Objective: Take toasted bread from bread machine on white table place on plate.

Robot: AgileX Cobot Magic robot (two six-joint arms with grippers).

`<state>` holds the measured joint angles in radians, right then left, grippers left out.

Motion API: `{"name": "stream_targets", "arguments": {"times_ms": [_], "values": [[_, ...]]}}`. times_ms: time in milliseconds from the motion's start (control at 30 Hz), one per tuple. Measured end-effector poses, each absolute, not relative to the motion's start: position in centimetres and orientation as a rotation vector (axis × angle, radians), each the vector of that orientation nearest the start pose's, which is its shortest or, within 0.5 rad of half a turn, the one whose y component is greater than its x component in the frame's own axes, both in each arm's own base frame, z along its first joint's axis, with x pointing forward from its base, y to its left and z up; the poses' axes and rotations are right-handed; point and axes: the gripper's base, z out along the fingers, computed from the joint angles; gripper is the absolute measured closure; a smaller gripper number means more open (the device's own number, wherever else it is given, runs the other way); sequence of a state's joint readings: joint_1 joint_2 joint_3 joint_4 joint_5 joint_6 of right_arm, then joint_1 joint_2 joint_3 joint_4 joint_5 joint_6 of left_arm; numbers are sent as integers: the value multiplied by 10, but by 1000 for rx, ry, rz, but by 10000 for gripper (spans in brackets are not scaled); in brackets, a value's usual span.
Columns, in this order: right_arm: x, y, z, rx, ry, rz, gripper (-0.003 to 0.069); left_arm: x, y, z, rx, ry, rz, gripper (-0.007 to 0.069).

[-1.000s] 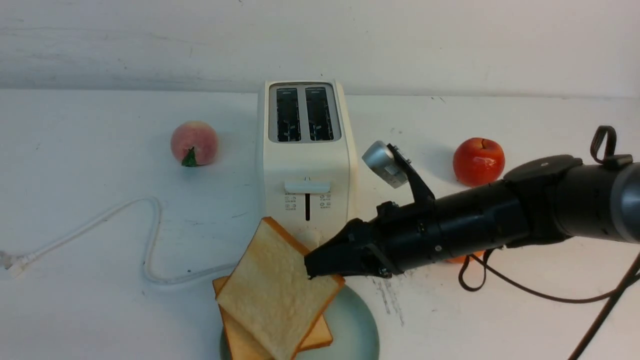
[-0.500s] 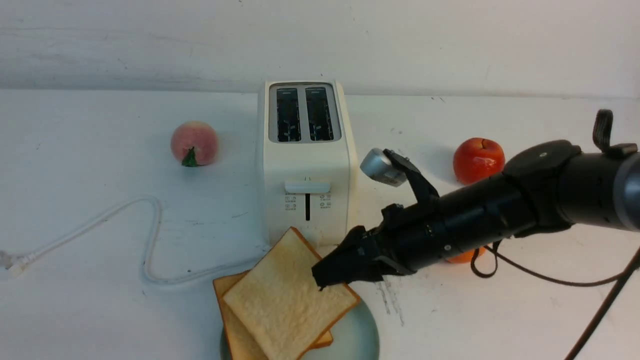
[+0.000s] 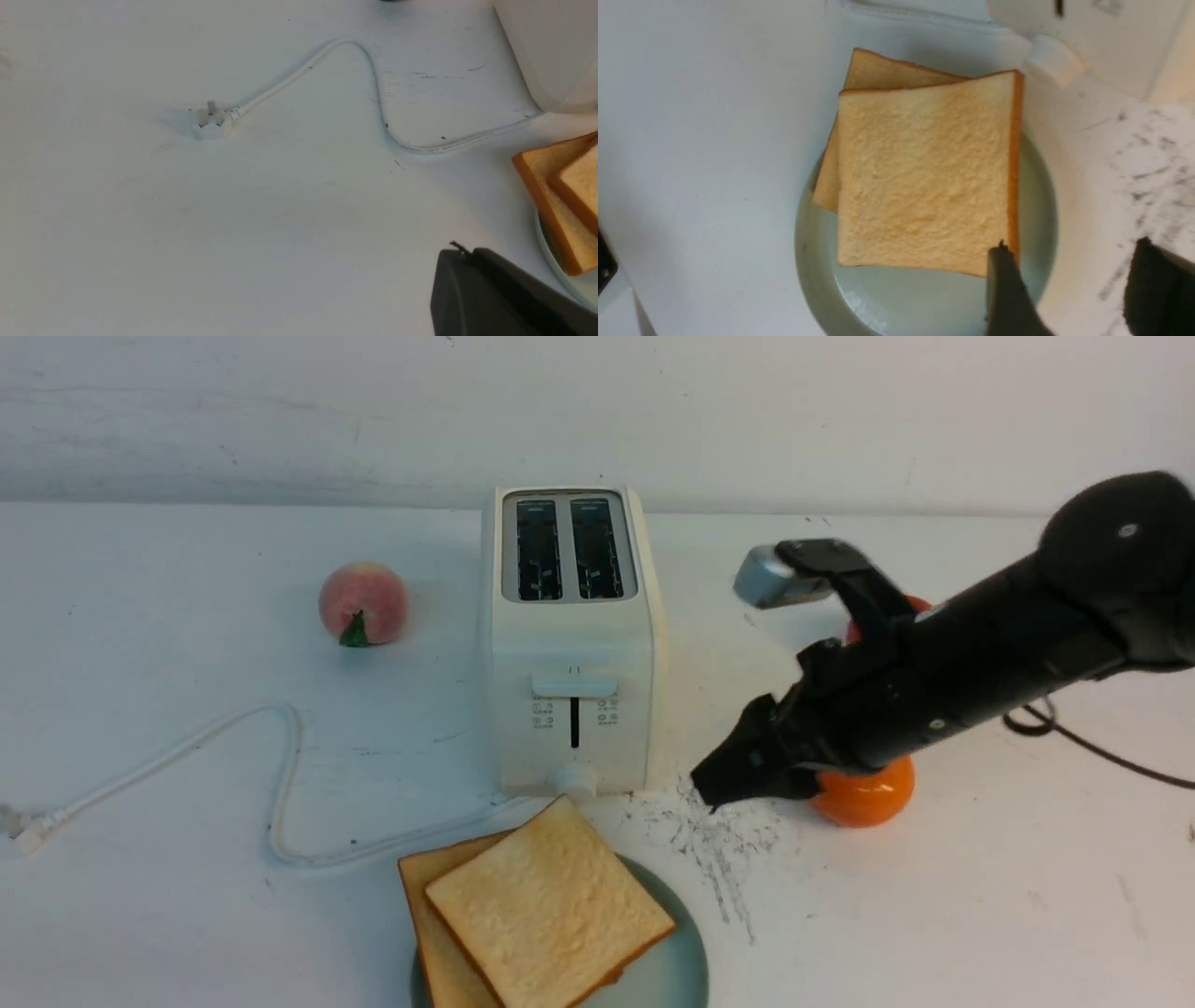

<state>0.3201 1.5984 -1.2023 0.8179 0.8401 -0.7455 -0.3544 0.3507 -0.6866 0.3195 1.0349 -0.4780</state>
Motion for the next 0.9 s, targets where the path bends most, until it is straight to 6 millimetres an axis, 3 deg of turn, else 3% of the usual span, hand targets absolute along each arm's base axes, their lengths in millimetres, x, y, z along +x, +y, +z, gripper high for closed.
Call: {"name": "stream_targets", "arguments": {"times_ms": [100,133,167,200,267,300,367,433,600,633,700,867,900], "values": [[293,131,312,-678,2357,744,500,47,8,332,-105,2115,-103,638],[280,112,335,-634,2324,668,615,48,7,334,-99,2091,-122,638],[274,102,346,-592,2312,631,645,49,6,335,-96,2079,-131,638],[273,99,348,-589,2310,614,651,49,6,335,-95,2077,-135,638],[251,79,375,-519,2249,529,671,50,4,338,-89,2047,-168,638],[230,63,396,-457,2190,457,670,51,2,340,-85,2025,-196,638],[207,49,412,-399,2126,385,666,52,0,342,-79,1993,-226,638],[167,35,429,-342,2016,283,665,53,-3,346,-74,1953,-272,638],[100,20,424,-194,1805,176,664,54,-6,351,-67,1896,-322,638],[97,20,422,-191,1803,177,664,55,-6,351,-67,1893,-323,638],[70,17,401,-130,1682,160,663,55,-7,353,-64,1875,-332,638],[48,12,348,-74,1562,116,660,56,-7,352,-60,1866,-337,638],[46,12,349,-74,1551,112,660,56,-7,352,-60,1866,-337,638]]}}
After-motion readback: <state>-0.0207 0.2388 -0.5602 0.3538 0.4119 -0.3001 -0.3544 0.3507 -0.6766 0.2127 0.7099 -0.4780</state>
